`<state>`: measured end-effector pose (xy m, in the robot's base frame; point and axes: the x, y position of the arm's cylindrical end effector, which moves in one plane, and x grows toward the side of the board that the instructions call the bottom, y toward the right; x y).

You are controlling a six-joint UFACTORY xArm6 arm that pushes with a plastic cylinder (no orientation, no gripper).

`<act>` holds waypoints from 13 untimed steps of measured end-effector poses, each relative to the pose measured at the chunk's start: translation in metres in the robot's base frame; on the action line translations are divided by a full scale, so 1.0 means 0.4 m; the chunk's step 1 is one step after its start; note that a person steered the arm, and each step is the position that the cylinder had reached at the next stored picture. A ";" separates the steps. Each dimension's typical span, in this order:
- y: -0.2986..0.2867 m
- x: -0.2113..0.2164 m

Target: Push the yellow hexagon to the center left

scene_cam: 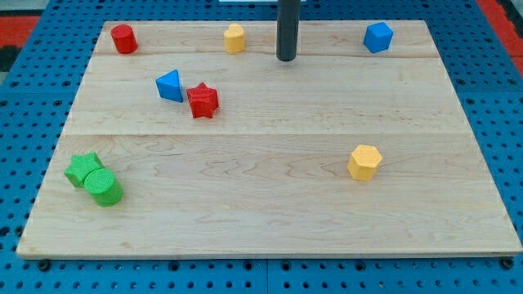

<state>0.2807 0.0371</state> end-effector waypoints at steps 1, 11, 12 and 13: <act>0.000 0.000; 0.171 0.583; -0.005 0.467; 0.091 0.457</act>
<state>0.4636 0.0736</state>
